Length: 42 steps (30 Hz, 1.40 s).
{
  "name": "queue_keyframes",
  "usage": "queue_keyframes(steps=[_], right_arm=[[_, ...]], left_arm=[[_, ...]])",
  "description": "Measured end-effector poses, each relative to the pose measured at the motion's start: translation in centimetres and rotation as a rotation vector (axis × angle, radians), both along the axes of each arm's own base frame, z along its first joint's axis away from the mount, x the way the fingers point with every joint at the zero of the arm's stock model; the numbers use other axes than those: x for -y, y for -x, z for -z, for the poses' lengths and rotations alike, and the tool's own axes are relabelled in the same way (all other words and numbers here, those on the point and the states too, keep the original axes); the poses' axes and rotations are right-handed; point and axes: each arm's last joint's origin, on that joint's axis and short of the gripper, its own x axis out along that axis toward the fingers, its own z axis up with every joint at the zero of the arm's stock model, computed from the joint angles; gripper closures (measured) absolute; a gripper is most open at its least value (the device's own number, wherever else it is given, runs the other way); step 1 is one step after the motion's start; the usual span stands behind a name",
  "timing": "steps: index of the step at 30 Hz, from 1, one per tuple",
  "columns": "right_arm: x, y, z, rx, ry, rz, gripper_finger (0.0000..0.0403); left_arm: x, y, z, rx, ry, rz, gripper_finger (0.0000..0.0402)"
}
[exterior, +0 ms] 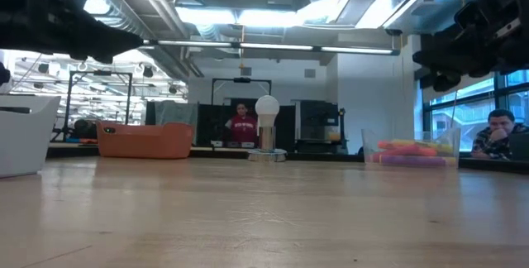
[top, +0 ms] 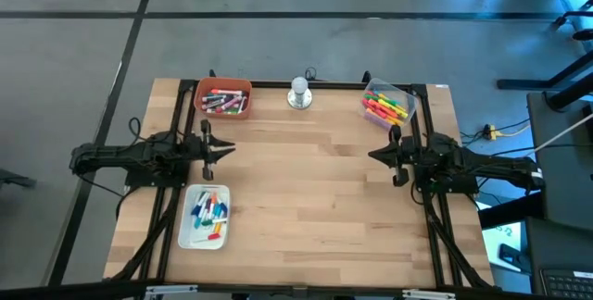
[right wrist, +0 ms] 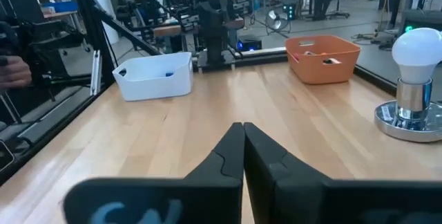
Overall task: Pick & Place Markers
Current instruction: Return to Home Position
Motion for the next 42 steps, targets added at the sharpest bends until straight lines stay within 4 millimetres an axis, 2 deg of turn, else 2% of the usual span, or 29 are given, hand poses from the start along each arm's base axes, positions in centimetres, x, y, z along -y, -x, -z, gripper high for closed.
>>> queue_keyframes(steps=[12,42], right_arm=[[0.0,0.0,0.0,-0.001,0.028,-0.002,0.037],[0.0,0.0,-0.01,0.0,0.028,-0.002,0.037]], left_arm=[[-0.13,-0.1,0.13,-0.013,0.027,-0.015,0.0341],[-0.13,-0.1,0.14,-0.013,0.028,-0.017,0.0342]])
